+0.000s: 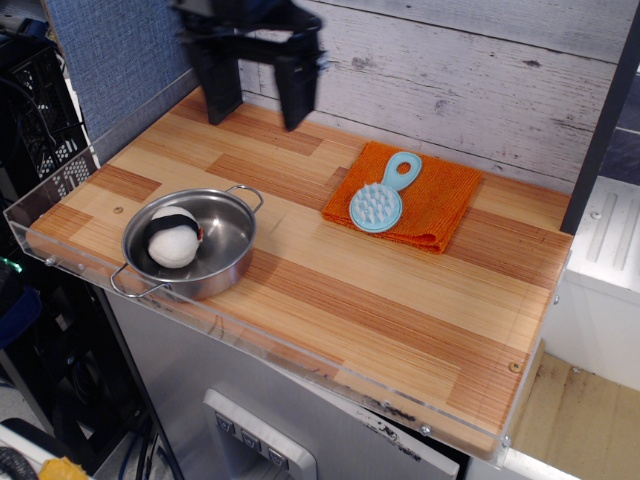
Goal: Put the oval item at the table's right edge.
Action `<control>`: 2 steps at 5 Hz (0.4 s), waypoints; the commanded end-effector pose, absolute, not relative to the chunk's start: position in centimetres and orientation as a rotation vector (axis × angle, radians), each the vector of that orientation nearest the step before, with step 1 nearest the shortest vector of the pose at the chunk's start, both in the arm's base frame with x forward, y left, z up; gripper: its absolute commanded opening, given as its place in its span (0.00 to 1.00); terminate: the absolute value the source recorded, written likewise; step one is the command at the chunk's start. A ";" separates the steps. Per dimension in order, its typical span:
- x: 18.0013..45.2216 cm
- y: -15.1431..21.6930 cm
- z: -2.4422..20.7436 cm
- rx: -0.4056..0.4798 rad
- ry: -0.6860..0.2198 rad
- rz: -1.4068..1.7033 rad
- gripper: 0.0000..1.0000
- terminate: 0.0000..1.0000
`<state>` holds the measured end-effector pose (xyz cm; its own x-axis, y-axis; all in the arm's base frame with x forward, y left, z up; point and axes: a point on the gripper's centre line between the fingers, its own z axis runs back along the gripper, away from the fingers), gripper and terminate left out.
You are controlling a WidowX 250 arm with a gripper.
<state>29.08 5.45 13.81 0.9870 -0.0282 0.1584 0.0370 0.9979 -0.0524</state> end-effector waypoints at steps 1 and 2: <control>26.8 8.9 10.4 0.015 -0.084 -0.030 1.00 0.00; 27.4 9.1 8.3 0.061 -0.057 -0.044 1.00 0.00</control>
<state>27.05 9.07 7.01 0.9990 -0.0401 0.0193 0.0392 0.9981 0.0479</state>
